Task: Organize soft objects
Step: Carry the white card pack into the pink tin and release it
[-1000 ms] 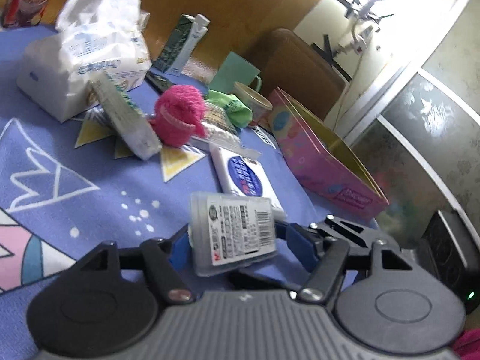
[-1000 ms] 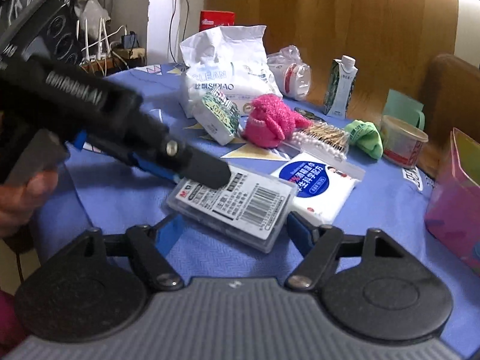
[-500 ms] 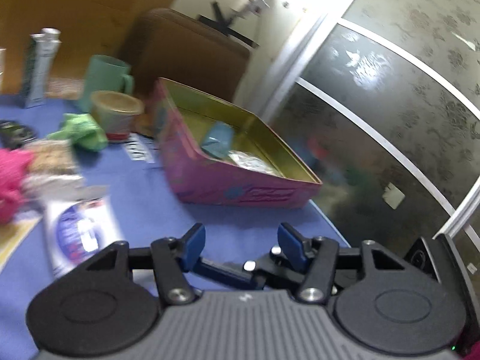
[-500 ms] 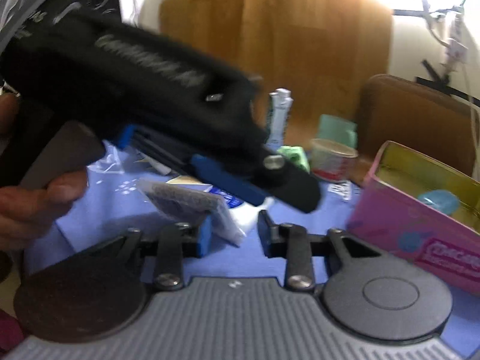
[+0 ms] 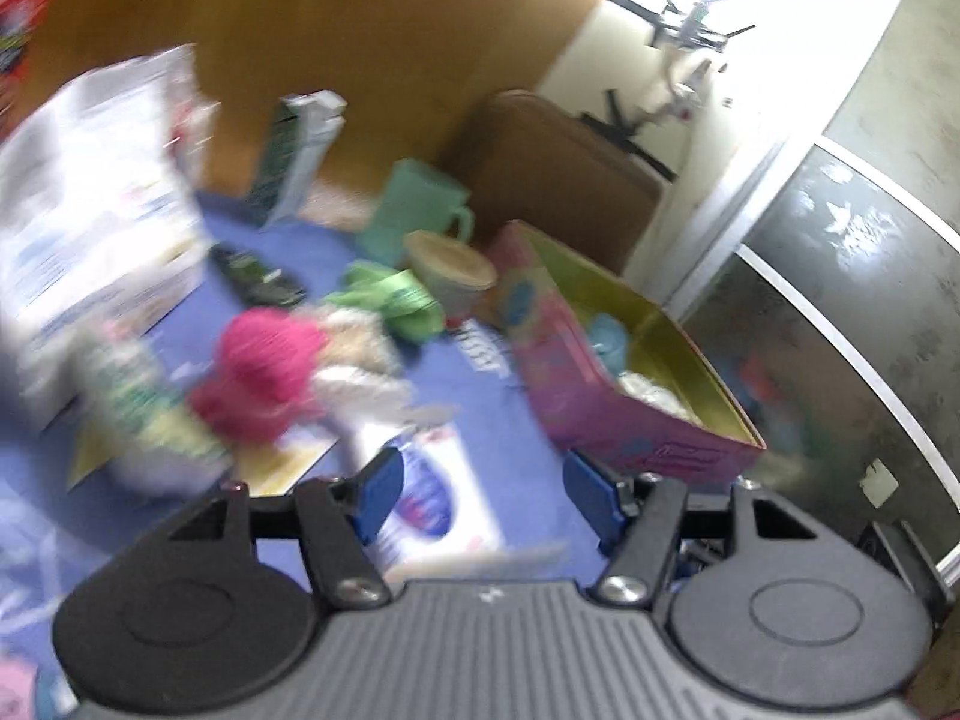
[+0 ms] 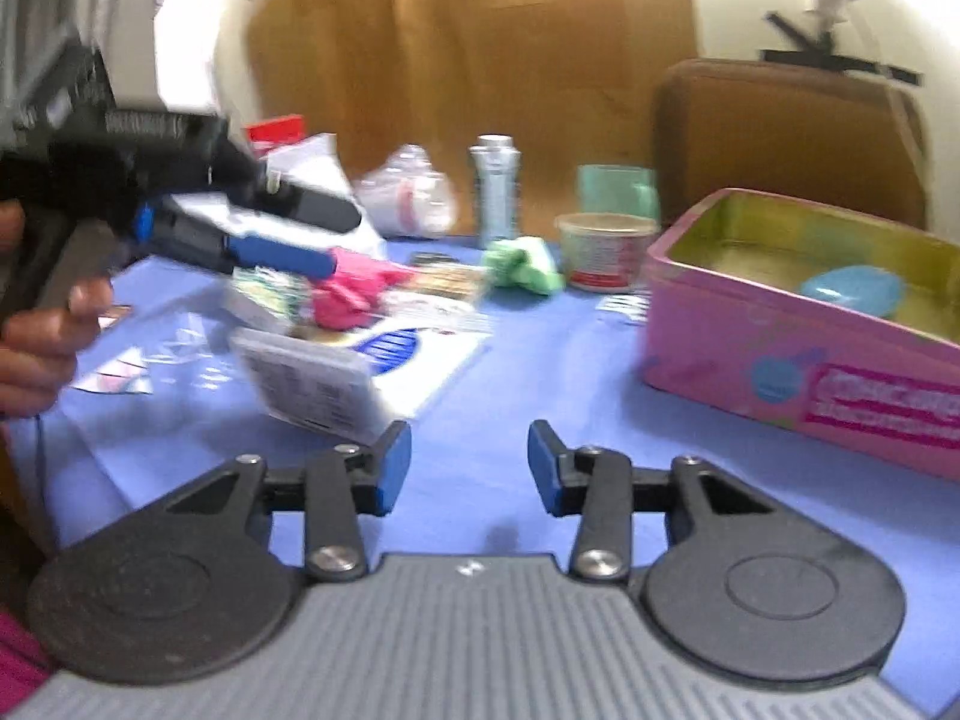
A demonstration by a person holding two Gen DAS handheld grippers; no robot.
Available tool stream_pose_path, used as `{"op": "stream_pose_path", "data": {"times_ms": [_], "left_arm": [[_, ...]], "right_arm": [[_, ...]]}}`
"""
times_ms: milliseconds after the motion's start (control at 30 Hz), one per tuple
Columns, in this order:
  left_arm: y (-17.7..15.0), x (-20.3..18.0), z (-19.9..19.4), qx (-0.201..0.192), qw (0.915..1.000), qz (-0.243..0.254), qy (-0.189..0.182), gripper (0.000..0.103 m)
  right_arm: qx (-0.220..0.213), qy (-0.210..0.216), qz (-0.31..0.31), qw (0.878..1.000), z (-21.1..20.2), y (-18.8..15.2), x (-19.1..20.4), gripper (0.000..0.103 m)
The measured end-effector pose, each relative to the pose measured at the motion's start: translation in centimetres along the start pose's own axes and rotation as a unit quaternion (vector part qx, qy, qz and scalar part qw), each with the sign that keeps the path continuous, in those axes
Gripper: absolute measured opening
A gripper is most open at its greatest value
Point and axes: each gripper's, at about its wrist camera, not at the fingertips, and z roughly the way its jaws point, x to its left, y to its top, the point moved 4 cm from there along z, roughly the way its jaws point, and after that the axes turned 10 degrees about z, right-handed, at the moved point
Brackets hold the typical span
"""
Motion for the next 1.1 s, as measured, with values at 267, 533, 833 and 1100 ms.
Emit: {"op": "stream_pose_path", "data": {"times_ms": [267, 533, 833, 1100], "left_arm": [[-2.8, 1.7, -0.8, 0.016, 0.9992, -0.036, -0.013, 0.067], [-3.0, -0.2, 1.1, 0.029, 0.9994, 0.004, -0.016, 0.054], [2.9, -7.5, 6.0, 0.009, 0.9915, 0.119, -0.053, 0.054], [6.5, -13.2, 15.8, 0.011, 0.9844, 0.148, -0.095, 0.054]], "right_arm": [[0.013, 0.025, -0.088, 0.996, 2.5, -0.7, 4.5, 0.059], [0.012, 0.005, -0.085, 0.996, 3.5, -0.7, 4.4, 0.038], [-0.087, -0.069, -0.081, 0.99, -1.0, 2.5, 0.6, 0.035], [-0.135, -0.167, -0.031, 0.976, -2.7, 5.6, -7.9, 0.037]]}}
